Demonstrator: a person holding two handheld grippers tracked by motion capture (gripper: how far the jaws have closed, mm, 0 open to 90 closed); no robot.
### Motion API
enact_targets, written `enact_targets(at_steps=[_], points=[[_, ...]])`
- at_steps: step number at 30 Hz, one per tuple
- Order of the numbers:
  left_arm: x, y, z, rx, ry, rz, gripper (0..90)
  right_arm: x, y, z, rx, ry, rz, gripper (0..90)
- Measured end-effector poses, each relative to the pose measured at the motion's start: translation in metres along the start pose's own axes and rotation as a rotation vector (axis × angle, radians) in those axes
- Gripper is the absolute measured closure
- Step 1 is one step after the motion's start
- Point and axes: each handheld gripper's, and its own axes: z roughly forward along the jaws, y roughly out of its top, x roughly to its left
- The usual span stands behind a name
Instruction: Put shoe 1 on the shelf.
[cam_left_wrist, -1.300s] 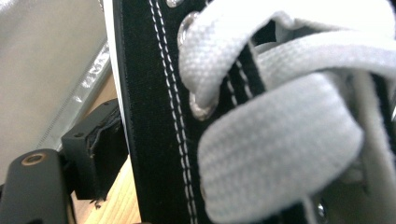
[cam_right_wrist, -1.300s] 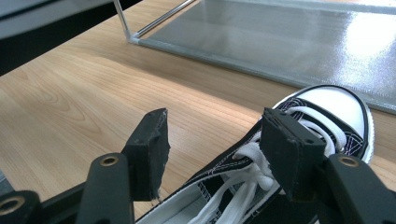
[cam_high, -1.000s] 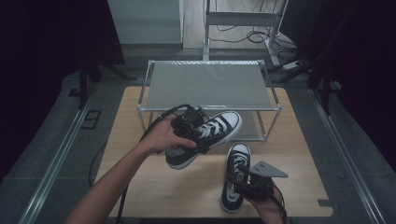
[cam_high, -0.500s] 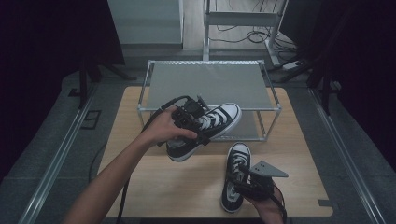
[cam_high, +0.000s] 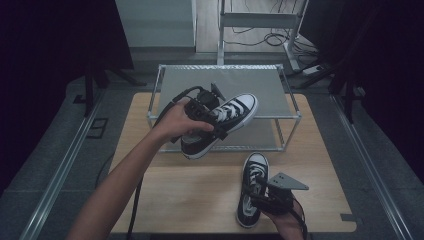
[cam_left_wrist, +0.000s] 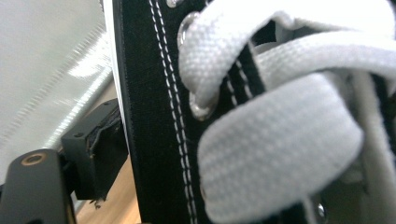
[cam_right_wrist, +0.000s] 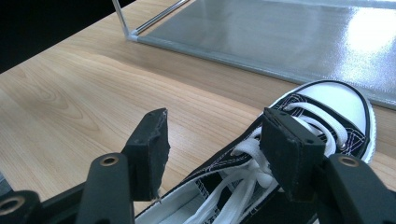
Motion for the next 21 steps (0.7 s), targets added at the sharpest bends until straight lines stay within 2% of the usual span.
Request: enact_targets(at_steps=[11, 21], points=[[0.017, 0.021, -0.003, 0.006, 0.034, -0.077, 14.9, -0.001, 0.000, 0.000, -0.001, -0.002, 0.004, 42.1], [0.036, 0.036, -0.006, -0.008, 0.051, -0.170, 14.9, -0.002, 0.000, -0.002, 0.000, 0.004, 0.008, 41.9]])
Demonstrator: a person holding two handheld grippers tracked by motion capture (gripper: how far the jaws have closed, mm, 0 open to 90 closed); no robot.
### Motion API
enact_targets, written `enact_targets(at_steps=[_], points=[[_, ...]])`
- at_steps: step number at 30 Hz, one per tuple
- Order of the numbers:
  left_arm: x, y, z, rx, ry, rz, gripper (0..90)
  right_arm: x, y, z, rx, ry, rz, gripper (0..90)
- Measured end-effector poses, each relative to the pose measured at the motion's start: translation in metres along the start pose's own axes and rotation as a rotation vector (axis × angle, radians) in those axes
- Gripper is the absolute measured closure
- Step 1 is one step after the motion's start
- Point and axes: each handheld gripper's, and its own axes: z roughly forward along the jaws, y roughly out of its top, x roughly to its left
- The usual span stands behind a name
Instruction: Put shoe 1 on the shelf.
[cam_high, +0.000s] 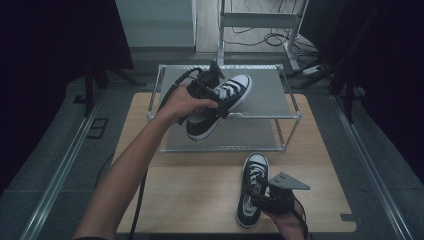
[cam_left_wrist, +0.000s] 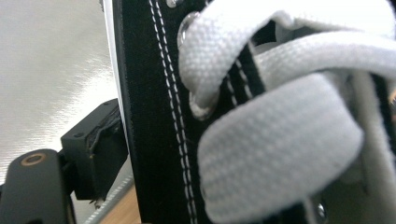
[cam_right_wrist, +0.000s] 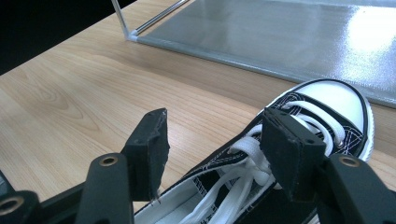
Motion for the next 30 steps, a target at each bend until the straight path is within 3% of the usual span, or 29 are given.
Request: enact_targets(at_steps=[12, 20, 27, 30], points=[[0.026, 0.021, 0.001, 0.000, 0.061, -0.096, 14.8, -0.002, 0.000, -0.002, -0.006, 0.000, 0.010, 41.9], [0.046, 0.035, 0.005, -0.040, 0.077, -0.219, 14.8, -0.003, 0.001, -0.004, -0.014, 0.002, 0.014, 41.9], [0.055, 0.045, 0.008, -0.061, 0.089, -0.300, 14.8, -0.005, 0.002, -0.006, -0.027, 0.000, 0.020, 42.0], [0.055, 0.048, 0.009, -0.055, 0.099, -0.311, 14.7, -0.005, 0.002, -0.007, -0.026, 0.002, 0.020, 42.0]])
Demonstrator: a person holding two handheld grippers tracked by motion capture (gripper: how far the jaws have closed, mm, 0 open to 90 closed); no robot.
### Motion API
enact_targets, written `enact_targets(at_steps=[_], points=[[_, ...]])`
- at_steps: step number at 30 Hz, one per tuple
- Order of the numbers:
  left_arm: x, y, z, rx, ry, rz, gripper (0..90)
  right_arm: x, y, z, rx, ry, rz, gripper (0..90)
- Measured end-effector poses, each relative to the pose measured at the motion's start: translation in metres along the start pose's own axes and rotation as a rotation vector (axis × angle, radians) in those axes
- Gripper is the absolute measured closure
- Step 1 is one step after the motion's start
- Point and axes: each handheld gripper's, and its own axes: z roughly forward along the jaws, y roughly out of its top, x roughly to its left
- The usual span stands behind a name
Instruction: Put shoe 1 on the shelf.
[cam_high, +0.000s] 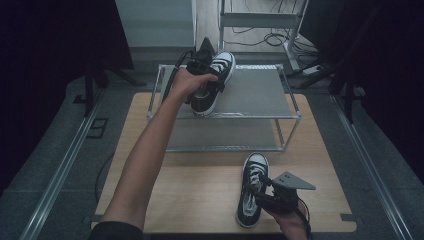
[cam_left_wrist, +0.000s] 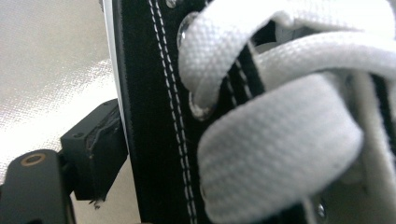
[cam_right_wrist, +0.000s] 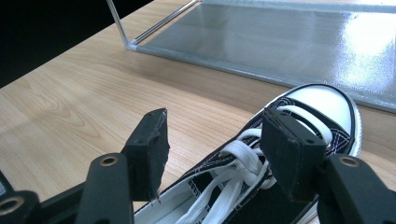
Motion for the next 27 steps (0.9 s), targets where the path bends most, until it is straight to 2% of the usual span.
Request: enact_targets(at_steps=[10, 11, 15, 21, 27], points=[[0.002, 0.007, 0.005, 0.015, 0.042, -0.060, 14.7, 0.001, 0.000, 0.001, 0.007, 0.002, -0.002, 41.9], [0.002, 0.009, 0.006, 0.018, 0.058, -0.077, 14.7, 0.001, 0.000, 0.001, 0.008, 0.002, -0.002, 42.0], [0.003, 0.014, 0.008, 0.023, 0.084, -0.106, 14.7, 0.001, -0.001, 0.001, 0.011, 0.004, -0.001, 42.0], [0.003, 0.020, 0.016, 0.026, 0.084, -0.146, 14.7, 0.000, -0.001, 0.000, 0.004, 0.006, 0.004, 41.9], [0.005, 0.024, 0.023, 0.024, 0.112, -0.196, 14.7, 0.001, -0.001, 0.001, 0.009, 0.010, 0.001, 41.9]])
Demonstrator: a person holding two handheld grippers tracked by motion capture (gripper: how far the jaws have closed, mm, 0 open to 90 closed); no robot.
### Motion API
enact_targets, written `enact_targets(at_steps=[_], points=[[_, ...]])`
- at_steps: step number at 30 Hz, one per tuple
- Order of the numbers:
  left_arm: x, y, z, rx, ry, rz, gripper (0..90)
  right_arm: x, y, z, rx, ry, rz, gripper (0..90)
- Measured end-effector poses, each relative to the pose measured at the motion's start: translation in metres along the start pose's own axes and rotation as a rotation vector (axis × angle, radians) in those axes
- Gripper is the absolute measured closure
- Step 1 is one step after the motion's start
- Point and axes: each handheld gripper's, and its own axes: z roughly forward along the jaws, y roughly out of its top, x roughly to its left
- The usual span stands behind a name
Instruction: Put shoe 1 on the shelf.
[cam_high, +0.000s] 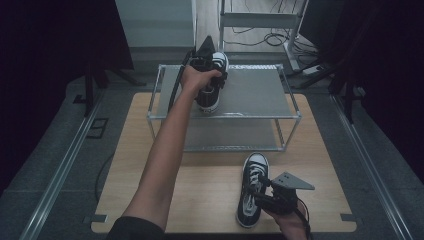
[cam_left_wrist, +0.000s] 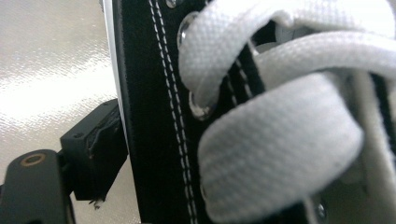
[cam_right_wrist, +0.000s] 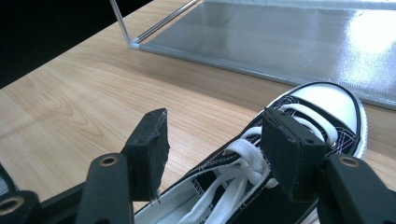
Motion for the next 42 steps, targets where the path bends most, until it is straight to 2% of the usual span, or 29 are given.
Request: enact_targets(at_steps=[5, 14, 27, 42], points=[[0.003, 0.004, 0.005, 0.013, 0.033, -0.035, 14.6, 0.000, 0.000, 0.000, 0.001, 0.002, 0.005, 41.9], [0.009, 0.009, 0.007, 0.012, 0.056, -0.084, 14.4, 0.001, -0.001, 0.001, 0.002, 0.004, 0.002, 41.9], [0.005, 0.015, 0.018, 0.041, 0.088, -0.082, 14.3, 0.000, -0.001, 0.001, 0.002, 0.004, 0.002, 41.9], [0.007, 0.016, 0.025, 0.061, 0.101, -0.086, 14.0, 0.000, -0.002, 0.002, 0.007, 0.007, 0.000, 41.8]])
